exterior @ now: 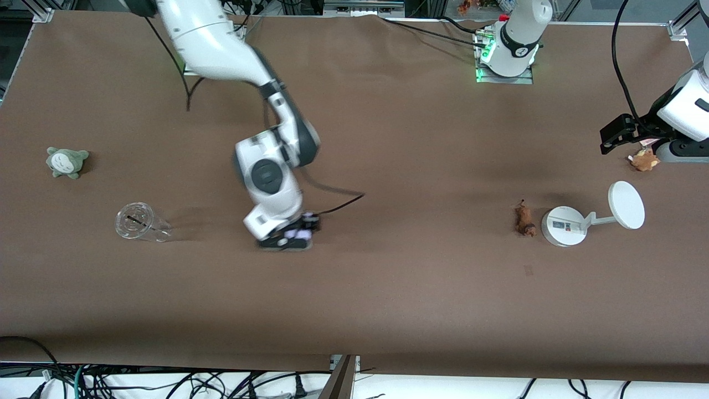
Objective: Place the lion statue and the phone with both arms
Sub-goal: 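Carry the silver phone with the right gripper toward the glass cup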
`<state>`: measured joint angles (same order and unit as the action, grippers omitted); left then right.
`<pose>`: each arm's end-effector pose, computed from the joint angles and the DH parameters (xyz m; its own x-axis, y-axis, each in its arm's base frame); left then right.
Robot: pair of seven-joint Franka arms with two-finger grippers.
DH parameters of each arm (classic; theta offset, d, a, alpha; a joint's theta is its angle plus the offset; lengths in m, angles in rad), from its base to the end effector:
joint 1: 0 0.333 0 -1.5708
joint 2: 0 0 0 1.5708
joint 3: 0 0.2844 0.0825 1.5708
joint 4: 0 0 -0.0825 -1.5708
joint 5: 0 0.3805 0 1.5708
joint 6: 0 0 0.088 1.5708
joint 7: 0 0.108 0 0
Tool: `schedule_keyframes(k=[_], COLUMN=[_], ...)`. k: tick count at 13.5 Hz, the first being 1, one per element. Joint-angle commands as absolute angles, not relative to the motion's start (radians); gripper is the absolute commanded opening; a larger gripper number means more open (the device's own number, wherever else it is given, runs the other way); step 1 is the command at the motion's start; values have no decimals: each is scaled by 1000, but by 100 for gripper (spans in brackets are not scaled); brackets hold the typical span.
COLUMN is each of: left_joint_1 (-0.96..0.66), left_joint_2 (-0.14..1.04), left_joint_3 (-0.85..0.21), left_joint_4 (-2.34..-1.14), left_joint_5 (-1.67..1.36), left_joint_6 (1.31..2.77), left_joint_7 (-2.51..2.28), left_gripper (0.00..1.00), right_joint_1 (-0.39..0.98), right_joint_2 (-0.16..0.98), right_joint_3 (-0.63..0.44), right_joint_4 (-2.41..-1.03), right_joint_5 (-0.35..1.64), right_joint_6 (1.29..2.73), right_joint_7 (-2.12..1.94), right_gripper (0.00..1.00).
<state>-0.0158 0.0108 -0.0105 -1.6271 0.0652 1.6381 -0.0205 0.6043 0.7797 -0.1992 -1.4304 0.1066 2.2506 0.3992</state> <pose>0.5588 -0.0080 0.5655 0.9999 -0.0102 0.0014 -0.0101 -0.9978 -0.0649 0.6385 0.3034 0.2199 0.9974 0.0022 0.0726 0.0003 -0.9996 0.0270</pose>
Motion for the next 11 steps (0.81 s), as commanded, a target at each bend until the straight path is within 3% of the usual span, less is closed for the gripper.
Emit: schedule_keyframes(k=[1, 4, 11], left_joint_1=[-25, -25, -21], left_joint_2=[0, 0, 0], left_joint_3=[-3, -3, -3], left_joint_4=[-1634, -1634, -1634], left_joint_5=[55, 55, 55], left_joint_6=[1632, 1632, 1632], left_joint_7=[-28, -29, -28], left_gripper=[100, 100, 100], right_joint_1=[505, 402, 347], right_joint_2=[764, 761, 752], right_joint_3=[-196, -201, -236], right_joint_4=[-1462, -1505, -1578], right_joint_5=[101, 101, 104], right_joint_6=[2221, 2203, 2204], right_joint_7=[283, 139, 22], right_gripper=[65, 65, 64])
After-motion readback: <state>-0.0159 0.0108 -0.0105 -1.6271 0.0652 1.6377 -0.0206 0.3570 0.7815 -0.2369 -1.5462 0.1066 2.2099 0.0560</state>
